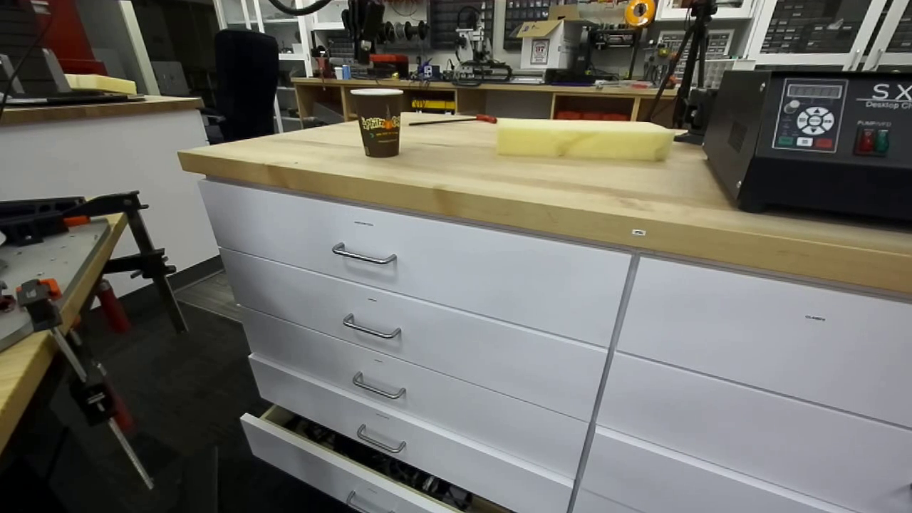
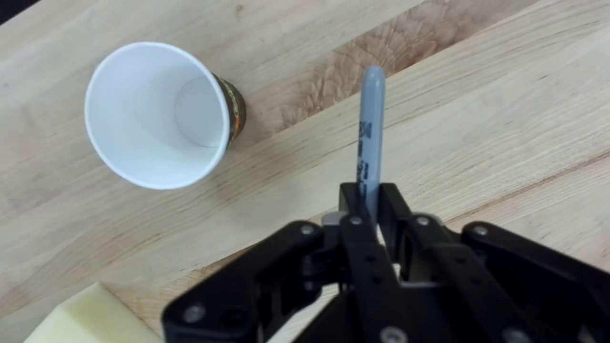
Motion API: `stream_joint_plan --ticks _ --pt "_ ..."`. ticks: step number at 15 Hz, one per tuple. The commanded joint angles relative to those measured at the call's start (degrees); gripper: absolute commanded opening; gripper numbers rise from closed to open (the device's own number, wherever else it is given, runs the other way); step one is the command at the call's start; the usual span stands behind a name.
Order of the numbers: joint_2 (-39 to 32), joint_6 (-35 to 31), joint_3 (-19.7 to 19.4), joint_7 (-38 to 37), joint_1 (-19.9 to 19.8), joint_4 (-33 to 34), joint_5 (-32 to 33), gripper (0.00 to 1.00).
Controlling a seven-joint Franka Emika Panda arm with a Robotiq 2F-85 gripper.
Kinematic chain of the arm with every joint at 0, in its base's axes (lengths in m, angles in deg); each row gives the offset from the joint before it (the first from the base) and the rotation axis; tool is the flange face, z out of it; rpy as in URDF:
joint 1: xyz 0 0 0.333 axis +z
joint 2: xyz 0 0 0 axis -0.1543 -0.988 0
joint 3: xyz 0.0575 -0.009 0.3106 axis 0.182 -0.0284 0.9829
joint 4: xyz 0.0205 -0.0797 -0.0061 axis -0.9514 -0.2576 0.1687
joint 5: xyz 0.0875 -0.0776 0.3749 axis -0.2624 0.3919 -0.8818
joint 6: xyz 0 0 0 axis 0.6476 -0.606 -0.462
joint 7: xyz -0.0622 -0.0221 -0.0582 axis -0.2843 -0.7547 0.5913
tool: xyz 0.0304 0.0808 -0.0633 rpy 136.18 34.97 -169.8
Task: Put the marker in the cup
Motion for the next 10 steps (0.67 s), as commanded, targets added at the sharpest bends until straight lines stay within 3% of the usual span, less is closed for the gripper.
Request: stream_joint_plan --ticks 1,5,10 --pt "4.1 2.4 -0.4 0.0 -1.5 -1.6 -0.6 0.03" --pt "7.4 1.7 -0.9 0.0 -3.7 -4.2 -2.0 0.03" --pt "12.4 6.4 -1.1 -0.9 -5.7 -8.6 -4.2 0.03"
